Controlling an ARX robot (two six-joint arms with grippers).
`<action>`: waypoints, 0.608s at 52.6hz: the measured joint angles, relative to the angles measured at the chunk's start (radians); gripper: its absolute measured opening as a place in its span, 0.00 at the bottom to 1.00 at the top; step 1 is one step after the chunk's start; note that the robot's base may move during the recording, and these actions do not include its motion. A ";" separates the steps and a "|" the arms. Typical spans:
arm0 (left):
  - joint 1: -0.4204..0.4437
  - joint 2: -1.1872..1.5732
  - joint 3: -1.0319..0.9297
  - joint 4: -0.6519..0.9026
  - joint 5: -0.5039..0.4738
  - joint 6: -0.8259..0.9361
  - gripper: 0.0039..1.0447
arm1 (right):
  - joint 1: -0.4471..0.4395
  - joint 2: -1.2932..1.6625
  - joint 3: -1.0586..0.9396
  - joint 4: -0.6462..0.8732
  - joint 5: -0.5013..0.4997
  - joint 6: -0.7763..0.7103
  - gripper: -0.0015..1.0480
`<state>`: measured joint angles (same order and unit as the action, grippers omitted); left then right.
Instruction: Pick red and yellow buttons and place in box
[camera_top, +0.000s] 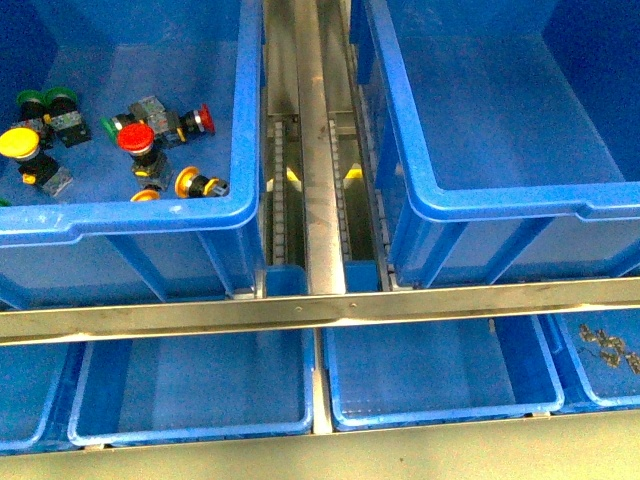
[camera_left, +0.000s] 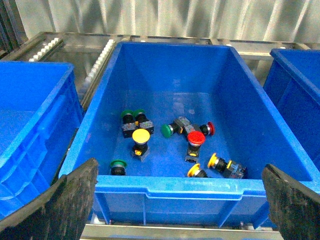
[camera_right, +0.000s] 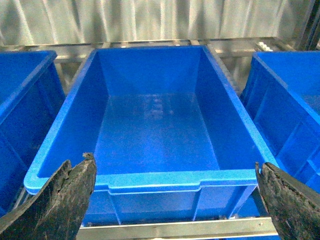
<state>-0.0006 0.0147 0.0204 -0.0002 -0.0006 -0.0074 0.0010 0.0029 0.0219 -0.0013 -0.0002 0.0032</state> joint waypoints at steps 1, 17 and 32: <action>0.000 0.000 0.000 0.000 0.000 0.000 0.93 | 0.000 0.000 0.000 0.000 0.000 0.000 0.94; 0.000 0.000 0.000 0.000 0.000 0.000 0.93 | 0.000 0.000 0.000 0.000 0.000 0.000 0.94; 0.159 0.559 0.217 -0.061 0.030 -0.154 0.93 | 0.000 0.000 0.000 0.000 0.000 0.000 0.94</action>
<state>0.1581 0.5739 0.2375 -0.0608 0.0292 -0.1619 0.0010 0.0029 0.0219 -0.0013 -0.0002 0.0032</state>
